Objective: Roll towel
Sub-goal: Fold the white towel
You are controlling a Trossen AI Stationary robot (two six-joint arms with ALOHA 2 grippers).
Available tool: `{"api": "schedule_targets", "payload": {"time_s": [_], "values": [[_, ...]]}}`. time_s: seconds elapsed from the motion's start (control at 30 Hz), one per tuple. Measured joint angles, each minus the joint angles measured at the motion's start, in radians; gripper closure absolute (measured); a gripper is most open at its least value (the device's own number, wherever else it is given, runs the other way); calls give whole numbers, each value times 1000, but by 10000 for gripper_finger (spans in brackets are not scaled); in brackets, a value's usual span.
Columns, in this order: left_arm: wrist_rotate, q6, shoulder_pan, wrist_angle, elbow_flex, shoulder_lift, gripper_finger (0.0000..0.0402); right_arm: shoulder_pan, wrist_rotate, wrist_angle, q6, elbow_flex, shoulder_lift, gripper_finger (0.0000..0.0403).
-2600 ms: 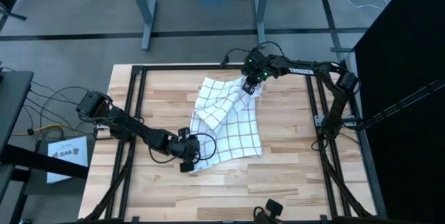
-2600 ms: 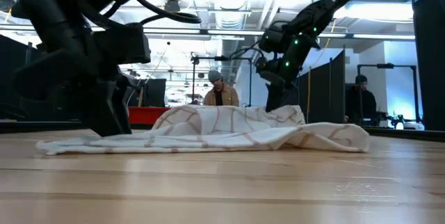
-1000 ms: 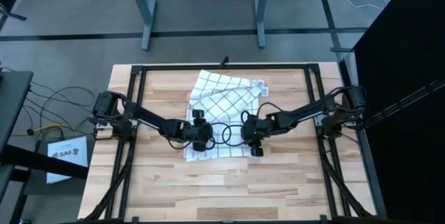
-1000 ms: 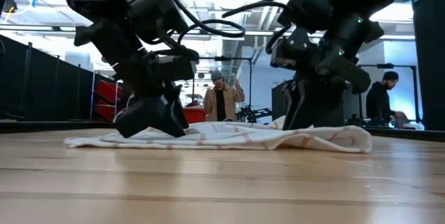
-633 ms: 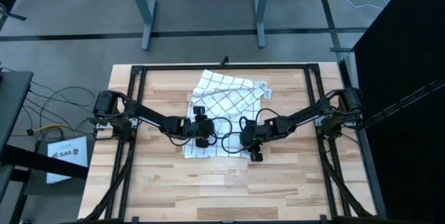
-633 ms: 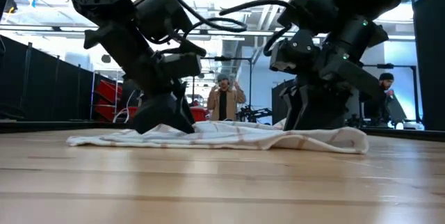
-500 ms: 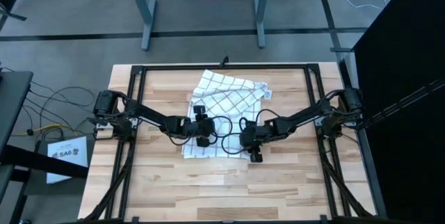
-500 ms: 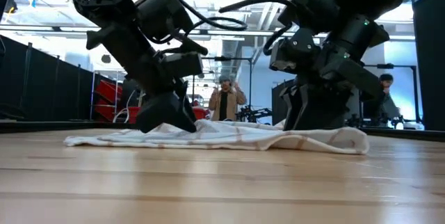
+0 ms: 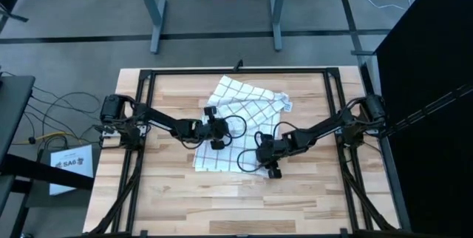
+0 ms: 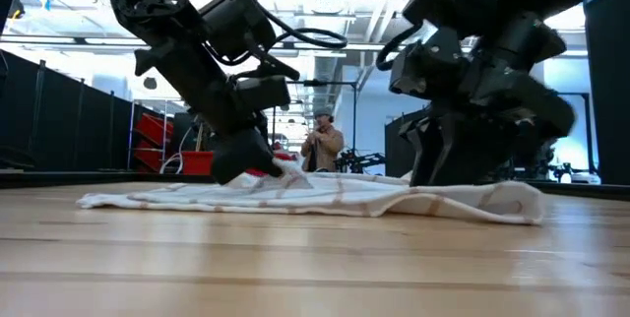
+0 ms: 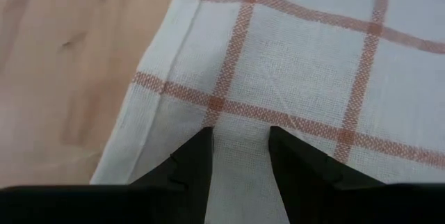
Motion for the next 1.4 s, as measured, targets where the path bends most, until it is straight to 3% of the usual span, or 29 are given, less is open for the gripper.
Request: {"api": "schedule_targets", "payload": {"time_s": [0.43,0.83,1.07,1.23,1.4], "values": [[-61,106,121,14,63,-154,401,148,-3,4,91,0,0,275],[18,150,280,-16,63,-166,400,200,-3,6,104,0,0,275],[111,134,295,-66,72,-165,336,178,-6,2,93,0,0,275],[114,61,251,-345,182,-165,276,126,-6,-7,67,0,-5,275],[200,-57,155,-534,233,-165,256,52,0,-82,55,-2,-83,275]]}}
